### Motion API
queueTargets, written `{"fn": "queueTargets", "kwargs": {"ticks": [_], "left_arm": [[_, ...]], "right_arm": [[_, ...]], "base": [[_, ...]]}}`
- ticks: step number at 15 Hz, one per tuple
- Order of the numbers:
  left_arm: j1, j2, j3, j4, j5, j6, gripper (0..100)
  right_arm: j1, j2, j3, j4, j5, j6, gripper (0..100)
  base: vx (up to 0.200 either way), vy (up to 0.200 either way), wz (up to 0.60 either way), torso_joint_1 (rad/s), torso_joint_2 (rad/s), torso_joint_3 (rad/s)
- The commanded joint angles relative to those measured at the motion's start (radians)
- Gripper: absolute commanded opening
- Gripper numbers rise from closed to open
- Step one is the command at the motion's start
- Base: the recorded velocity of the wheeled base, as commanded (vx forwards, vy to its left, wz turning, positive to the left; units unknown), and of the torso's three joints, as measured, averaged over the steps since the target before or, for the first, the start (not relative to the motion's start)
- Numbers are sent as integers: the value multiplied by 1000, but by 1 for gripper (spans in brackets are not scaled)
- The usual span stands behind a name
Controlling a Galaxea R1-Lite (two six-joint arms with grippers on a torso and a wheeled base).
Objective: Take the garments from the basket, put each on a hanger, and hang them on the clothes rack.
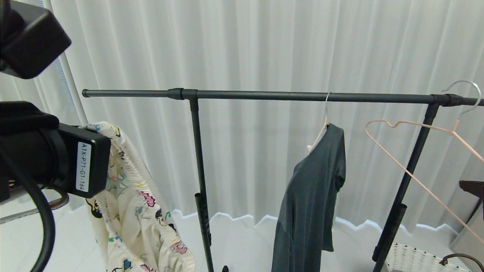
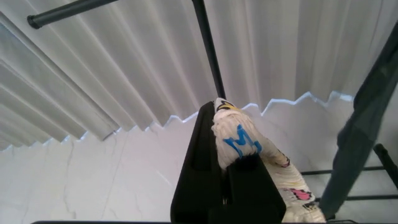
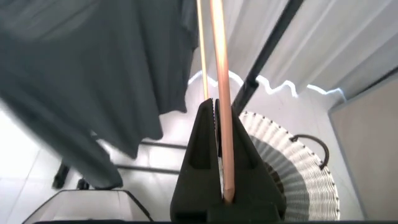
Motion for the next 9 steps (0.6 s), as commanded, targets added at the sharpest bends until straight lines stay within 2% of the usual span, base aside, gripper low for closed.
{"fn": "queueTargets", "kwargs": {"ticks": [1,6,7,9], "left_arm": [[0,1,3,0,0,-1,0],[0,0,40,0,2,-1,0],[0,1,51,0,2,-1,0],[-1,1,71,-2,2,-2,0]], "right_arm": [[56,-27,7,0,1,0,0],[354,-35,28,-5,6,15,0],[427,-35,37,-6,6,40,0],[576,-35,39,-6,6,121,0]], "base": [[-200,0,0,-2,-2,-7],[-200,0,0,1,2,1],[-200,0,0,-2,2,2],[0,0,0,0,0,0]]}}
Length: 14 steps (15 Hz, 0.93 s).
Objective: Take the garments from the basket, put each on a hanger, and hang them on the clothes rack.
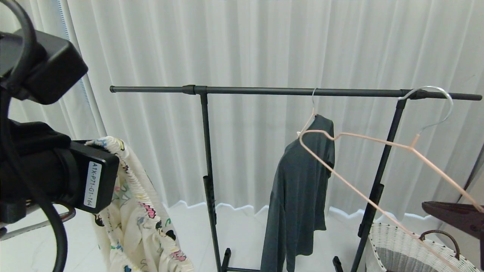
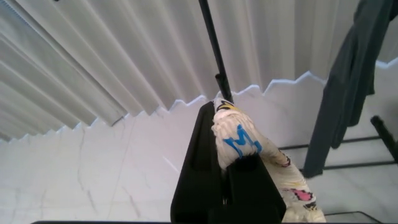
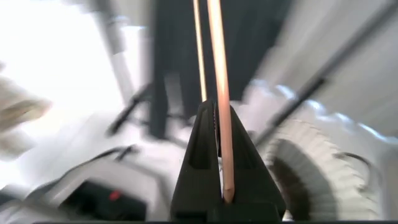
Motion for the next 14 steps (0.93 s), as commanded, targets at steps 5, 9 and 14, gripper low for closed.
{"fn": "queueTargets", "kwargs": {"ticks": [5,9,14], "left_arm": [[0,81,53,-5,-1,-149,0],[5,213,46,-5,4,-364,0],[11,224,41,-5,2,-378,0]], "right_arm": [[393,7,20,-5,6,174,0],[458,5,86,-91,61,183,0],[462,4,100,-130,122,182,0]], "base": [[0,0,0,0,0,0],[0,0,0,0,0,0],[0,0,0,0,0,0]]}}
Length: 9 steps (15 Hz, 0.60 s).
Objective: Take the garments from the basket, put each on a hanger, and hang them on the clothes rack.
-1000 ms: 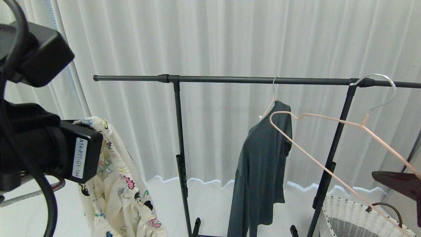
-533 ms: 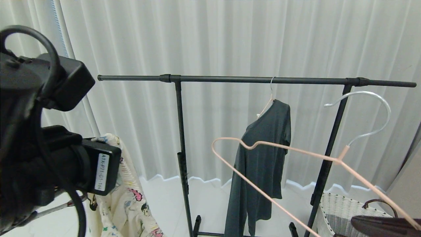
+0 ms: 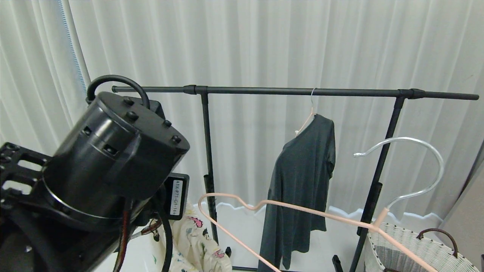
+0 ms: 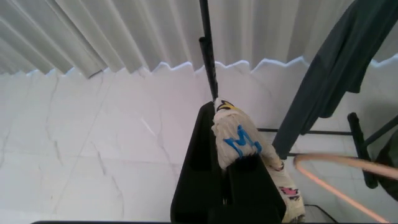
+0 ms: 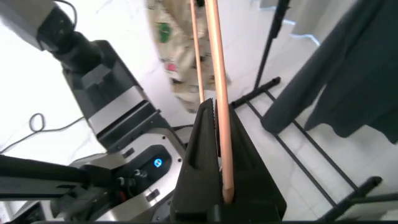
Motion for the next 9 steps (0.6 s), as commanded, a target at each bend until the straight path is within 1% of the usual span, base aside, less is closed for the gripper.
{"fn": "queueTargets", "kwargs": {"ticks": [1,3,5,7,9], "left_arm": [[19,17,-1,0,0,-8,0],[67,20,-4,0,2,-10,0],[90,18,-4,0,2,-10,0],[90,20,-4,0,2,-10,0],[65,17,-6,-1,-3,-13,0]], "right_arm": [[3,2,1,-2,4,0,0],[3,0,3,-2,4,0,0],[3,-1,3,-4,19,1,0],[3,-14,3,-4,68,0,0],[1,-3,4,-4,82,0,0]], "base": [[0,0,0,0,0,0],[0,0,0,0,0,0],[0,0,0,0,0,0],[0,0,0,0,0,0],[0,0,0,0,0,0]]}}
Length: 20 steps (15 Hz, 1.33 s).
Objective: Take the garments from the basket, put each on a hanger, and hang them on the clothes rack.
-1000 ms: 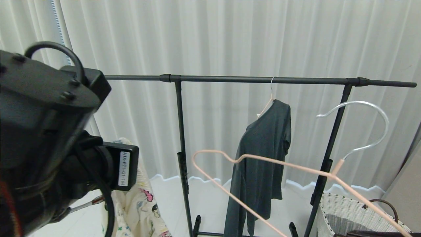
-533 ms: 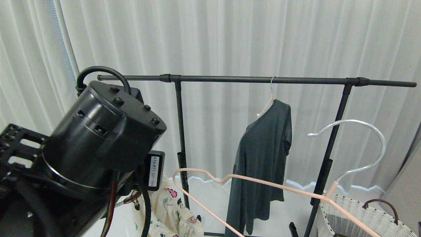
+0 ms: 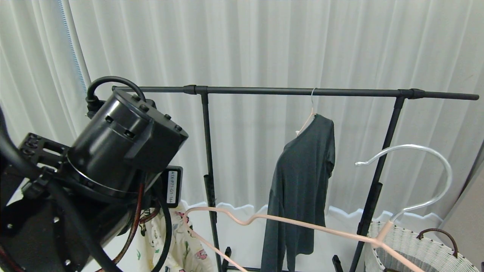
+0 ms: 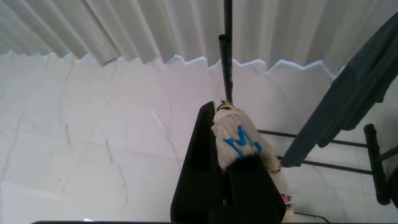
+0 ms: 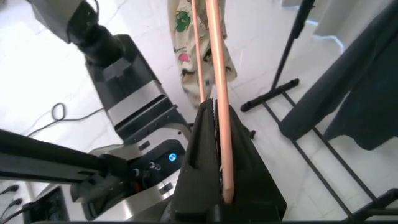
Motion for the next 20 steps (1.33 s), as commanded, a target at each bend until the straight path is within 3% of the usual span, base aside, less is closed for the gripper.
{"fn": "queueTargets", "kwargs": {"ticks": [1,6,10,17,20], "left_arm": [[-33,-5,-9,-1,-3,-3,0],[-80,-2,-38,-1,-13,-27,0],[-122,-2,-36,-1,-13,-29,0],[-237,-4,-82,-3,-29,-69,0],[-241,-2,-105,-3,-31,-73,0]], "right_arm": [[-2,17,5,-12,0,1,0],[-31,94,56,-180,0,1,0],[-47,134,56,-243,-1,0,0],[-58,321,56,-453,-3,0,0],[-58,396,51,-541,-6,0,0]], "base": [[0,0,0,0,0,0],[0,0,0,0,0,0],[0,0,0,0,0,0],[0,0,0,0,0,0],[0,0,0,0,0,0]]}}
